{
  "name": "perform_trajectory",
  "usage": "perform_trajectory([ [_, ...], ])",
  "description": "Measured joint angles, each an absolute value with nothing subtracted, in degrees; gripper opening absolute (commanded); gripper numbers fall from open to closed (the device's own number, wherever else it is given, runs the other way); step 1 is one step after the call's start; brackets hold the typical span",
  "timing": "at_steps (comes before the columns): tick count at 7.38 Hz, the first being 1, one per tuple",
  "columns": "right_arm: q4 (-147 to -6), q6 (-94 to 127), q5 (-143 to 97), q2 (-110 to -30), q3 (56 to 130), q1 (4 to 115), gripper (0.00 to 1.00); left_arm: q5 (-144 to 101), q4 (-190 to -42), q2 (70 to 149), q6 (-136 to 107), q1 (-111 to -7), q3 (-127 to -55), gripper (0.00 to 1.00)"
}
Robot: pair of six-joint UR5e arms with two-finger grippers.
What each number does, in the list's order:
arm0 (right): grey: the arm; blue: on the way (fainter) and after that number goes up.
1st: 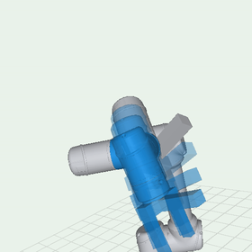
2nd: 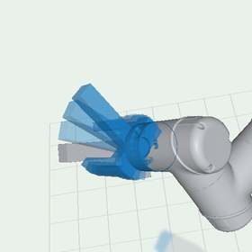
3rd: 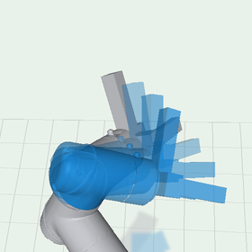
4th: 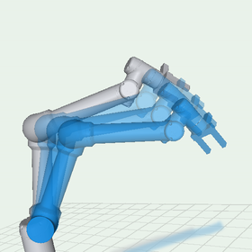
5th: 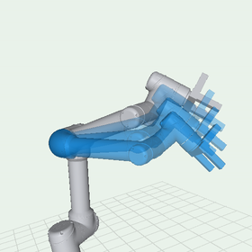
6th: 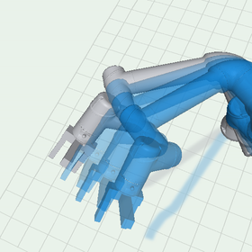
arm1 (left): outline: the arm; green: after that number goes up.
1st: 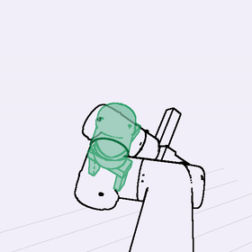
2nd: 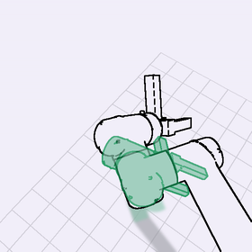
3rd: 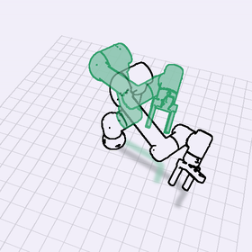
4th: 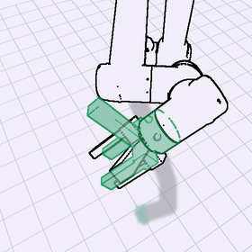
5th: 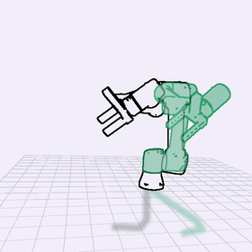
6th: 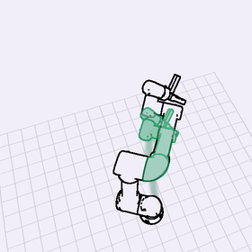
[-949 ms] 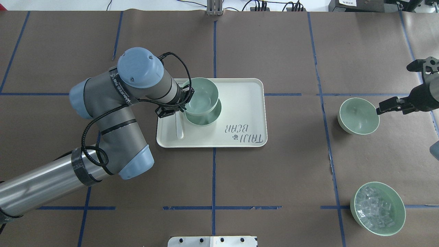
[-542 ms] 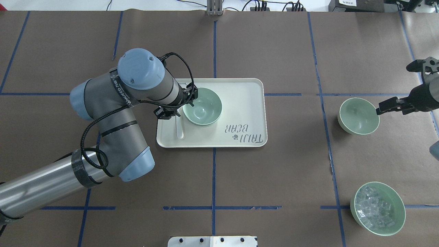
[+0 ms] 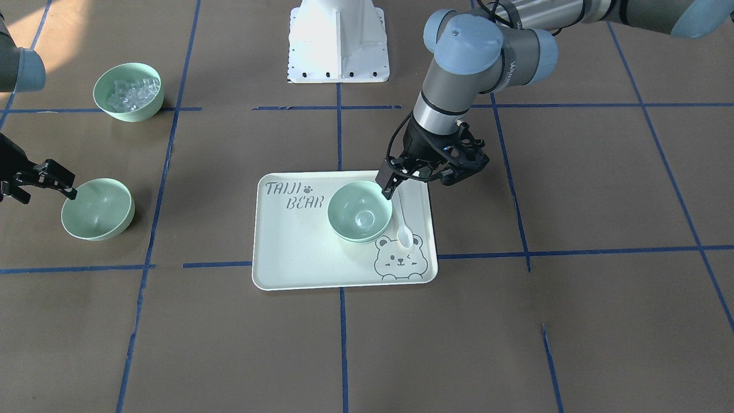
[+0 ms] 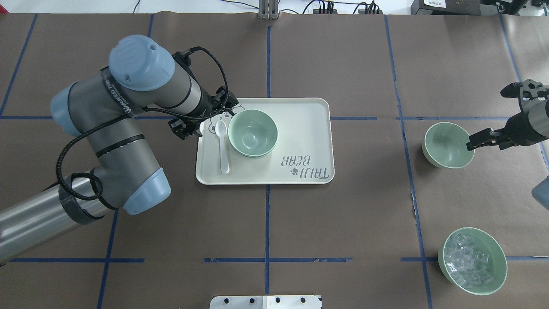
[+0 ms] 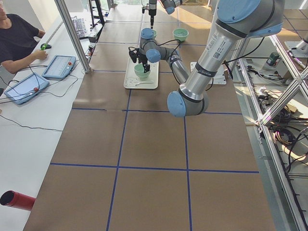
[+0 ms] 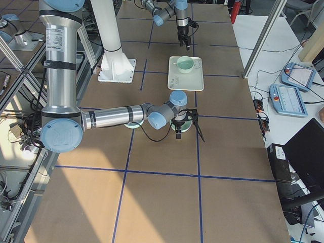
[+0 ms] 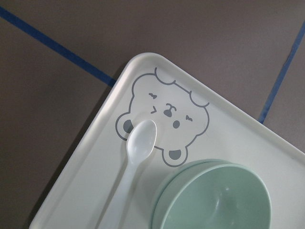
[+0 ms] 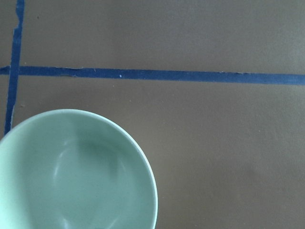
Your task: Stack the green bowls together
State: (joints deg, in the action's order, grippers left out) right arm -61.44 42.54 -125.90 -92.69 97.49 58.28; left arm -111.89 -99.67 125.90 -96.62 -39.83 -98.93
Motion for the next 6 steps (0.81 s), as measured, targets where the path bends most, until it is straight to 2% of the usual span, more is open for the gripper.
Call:
perform_trajectory([
  [1, -61.44, 42.72, -125.32, -92.58, 97.08, 57.21, 0.98, -112.69, -99.37, 124.63, -94.6, -41.56, -100.19, 1.0],
  [2, -61.44, 42.82, -124.46, -92.18, 96.53, 56.16, 0.52, -113.02, -98.22, 123.79, -91.67, -43.01, -101.01, 1.0],
  [3, -61.43, 43.0, -124.0, -91.76, 96.07, 55.53, 0.01, -113.14, -96.37, 123.28, -88.17, -44.41, -101.97, 1.0],
  [6, -61.4, 43.41, -124.0, -91.32, 95.95, 55.15, 0.0, -113.13, -93.69, 117.89, -77.78, -49.35, -105.39, 1.0],
])
